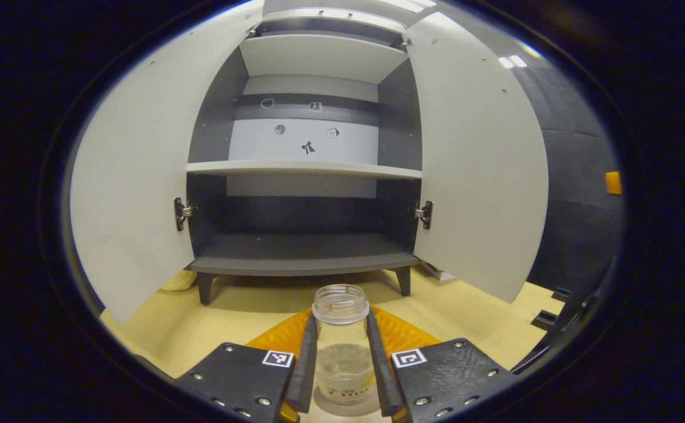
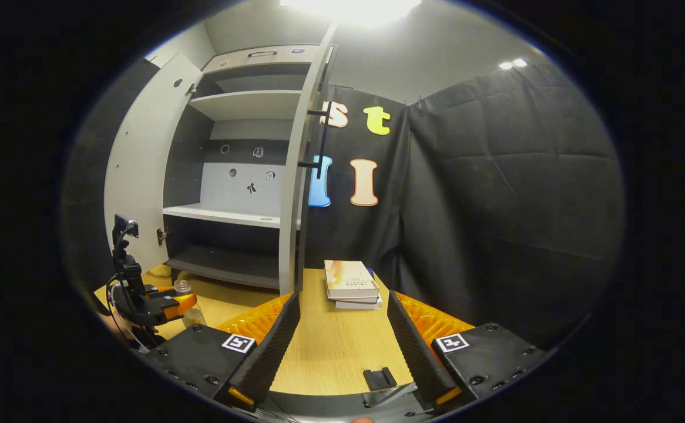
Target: Grasp the bottle in the cabinet with the left hand and place it on the coaster, then close the right door with the right hand and the left door with the left hand.
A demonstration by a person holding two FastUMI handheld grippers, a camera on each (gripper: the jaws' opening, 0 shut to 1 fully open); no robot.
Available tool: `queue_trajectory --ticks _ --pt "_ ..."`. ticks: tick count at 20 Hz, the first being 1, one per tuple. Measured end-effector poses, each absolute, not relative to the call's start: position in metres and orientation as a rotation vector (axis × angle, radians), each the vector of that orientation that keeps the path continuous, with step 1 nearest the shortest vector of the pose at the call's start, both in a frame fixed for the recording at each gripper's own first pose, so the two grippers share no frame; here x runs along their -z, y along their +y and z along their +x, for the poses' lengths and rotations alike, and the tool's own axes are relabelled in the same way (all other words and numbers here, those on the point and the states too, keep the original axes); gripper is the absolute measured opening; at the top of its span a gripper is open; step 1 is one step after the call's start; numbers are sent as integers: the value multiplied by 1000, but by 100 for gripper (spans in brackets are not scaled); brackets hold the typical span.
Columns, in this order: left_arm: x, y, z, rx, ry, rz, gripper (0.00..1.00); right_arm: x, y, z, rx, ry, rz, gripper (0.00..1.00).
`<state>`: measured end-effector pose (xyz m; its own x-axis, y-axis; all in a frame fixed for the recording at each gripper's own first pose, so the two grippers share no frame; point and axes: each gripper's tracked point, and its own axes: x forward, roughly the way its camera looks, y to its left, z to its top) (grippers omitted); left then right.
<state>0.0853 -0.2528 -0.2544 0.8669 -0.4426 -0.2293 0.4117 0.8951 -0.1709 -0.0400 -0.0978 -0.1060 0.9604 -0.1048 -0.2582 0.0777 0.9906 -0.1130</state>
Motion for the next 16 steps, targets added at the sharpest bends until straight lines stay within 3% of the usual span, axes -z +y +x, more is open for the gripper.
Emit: queue_trajectory --ticks 1,5,6,7,9,11,16 --pt "255 -253 84 443 273 -125 46 105 -98 -39 90 265 -98 92" --pt "255 -250 81 440 293 -113 52 102 -96 -34 83 261 -86 95" --pt "253 -251 78 448 297 -106 58 100 -95 -31 82 255 -80 95" --pt "250 -250 76 449 296 -101 72 98 -95 -30 80 250 -71 92" --pt "237 -247 75 438 288 -93 90 92 -97 -23 78 238 -52 95" --pt "214 -241 76 425 265 -91 90 81 -101 -16 77 217 -32 92" --pt "144 -222 67 406 188 -85 90 52 -117 13 64 171 10 95"
